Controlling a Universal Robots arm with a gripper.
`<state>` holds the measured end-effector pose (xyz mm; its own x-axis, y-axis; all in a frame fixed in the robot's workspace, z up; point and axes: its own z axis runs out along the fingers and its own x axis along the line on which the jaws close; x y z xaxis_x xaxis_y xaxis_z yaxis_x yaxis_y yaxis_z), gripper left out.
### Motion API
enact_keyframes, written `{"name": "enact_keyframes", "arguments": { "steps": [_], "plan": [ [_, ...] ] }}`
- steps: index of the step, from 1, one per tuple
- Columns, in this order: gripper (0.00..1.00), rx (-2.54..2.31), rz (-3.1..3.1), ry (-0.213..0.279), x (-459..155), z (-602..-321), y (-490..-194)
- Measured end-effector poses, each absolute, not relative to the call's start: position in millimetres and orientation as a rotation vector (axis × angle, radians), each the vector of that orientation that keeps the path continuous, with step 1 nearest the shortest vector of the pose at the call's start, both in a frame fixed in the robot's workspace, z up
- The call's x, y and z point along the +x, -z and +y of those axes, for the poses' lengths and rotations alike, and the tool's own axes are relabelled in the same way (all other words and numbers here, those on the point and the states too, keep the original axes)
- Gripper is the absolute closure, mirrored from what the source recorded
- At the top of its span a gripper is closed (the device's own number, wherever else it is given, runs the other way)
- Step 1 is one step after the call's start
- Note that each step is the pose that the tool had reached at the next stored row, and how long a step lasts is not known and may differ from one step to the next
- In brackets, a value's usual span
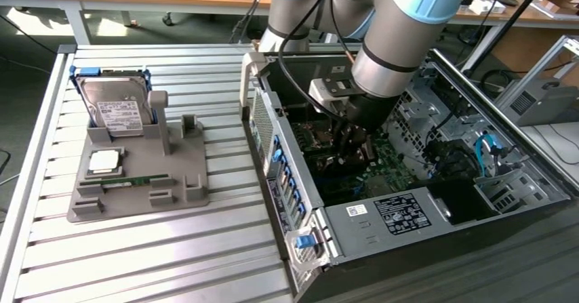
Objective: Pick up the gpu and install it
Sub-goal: 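Insert the gpu into the slot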
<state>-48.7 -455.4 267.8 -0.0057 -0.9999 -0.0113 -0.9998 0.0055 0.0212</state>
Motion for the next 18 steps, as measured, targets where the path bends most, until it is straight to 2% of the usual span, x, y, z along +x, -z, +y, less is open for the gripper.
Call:
{"name": "enact_keyframes", "arguments": {
  "steps": [18],
  "plan": [
    [0.73, 2.209, -2.227, 0.04, -51.0, -455.4, -266.8]
  ]
}}
